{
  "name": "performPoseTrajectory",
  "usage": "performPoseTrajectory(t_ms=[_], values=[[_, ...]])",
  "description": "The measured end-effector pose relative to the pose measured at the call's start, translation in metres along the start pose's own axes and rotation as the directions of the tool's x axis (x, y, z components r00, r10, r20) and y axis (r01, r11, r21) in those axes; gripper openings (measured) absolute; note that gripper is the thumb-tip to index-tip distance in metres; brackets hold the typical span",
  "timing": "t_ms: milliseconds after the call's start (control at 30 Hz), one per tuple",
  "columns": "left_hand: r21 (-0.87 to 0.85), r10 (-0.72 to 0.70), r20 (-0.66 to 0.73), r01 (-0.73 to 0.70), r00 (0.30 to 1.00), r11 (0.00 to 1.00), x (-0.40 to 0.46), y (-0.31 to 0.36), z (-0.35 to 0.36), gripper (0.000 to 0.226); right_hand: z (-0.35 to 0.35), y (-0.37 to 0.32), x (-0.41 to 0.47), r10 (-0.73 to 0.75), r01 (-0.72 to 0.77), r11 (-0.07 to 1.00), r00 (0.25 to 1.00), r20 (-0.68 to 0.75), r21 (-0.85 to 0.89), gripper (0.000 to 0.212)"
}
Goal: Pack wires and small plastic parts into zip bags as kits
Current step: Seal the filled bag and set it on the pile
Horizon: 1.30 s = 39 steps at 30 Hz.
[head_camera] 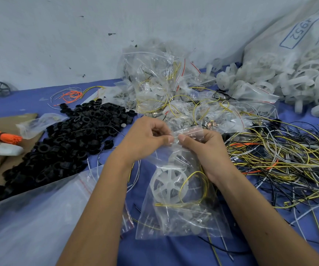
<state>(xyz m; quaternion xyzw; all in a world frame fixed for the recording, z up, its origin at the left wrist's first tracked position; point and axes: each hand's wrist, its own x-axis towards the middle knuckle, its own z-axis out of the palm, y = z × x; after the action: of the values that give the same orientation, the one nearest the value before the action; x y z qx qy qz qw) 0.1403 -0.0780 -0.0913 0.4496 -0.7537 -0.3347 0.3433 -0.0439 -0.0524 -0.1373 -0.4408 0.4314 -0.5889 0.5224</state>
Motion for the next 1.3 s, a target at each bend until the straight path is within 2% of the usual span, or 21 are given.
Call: performPoseTrajectory(t_ms=[167, 300, 500, 667, 800, 1067, 1300], values=[[-0.025, -0.009, 0.004, 0.010, 1.000, 1.000, 0.001, -0.002, -0.001, 0.016, 0.000, -0.001, -0.002, 0.017, -0.020, 0.999, 0.998, 0.059, 0.042, 0.004], [-0.050, -0.042, 0.007, 0.042, 0.999, 0.998, -0.002, -0.007, -0.005, 0.014, 0.002, -0.002, -0.003, 0.021, -0.023, 0.999, 0.999, 0.041, 0.041, 0.002], [-0.056, -0.002, 0.019, 0.003, 1.000, 0.998, -0.002, -0.008, -0.005, 0.020, 0.003, -0.004, -0.004, 0.023, -0.024, 0.999, 1.000, 0.018, 0.034, 0.004], [-0.123, -0.064, -0.027, 0.060, 0.998, 0.991, -0.002, -0.019, -0.009, 0.016, 0.005, -0.005, -0.003, 0.027, -0.027, 0.998, 1.000, -0.004, 0.063, 0.004], [-0.161, -0.054, -0.028, 0.048, 0.998, 0.986, -0.004, -0.022, -0.010, 0.016, 0.003, -0.004, -0.003, 0.024, -0.024, 0.998, 1.000, -0.005, 0.053, 0.008], [-0.173, -0.121, -0.052, 0.110, 0.991, 0.979, -0.006, -0.027, -0.012, 0.006, 0.002, -0.002, -0.001, 0.053, -0.051, 0.993, 0.999, -0.010, 0.102, 0.002], [-0.180, -0.080, -0.056, 0.069, 0.995, 0.981, -0.006, -0.032, -0.014, 0.010, 0.001, 0.000, 0.000, 0.062, -0.061, 0.994, 0.998, -0.009, 0.096, 0.002]])
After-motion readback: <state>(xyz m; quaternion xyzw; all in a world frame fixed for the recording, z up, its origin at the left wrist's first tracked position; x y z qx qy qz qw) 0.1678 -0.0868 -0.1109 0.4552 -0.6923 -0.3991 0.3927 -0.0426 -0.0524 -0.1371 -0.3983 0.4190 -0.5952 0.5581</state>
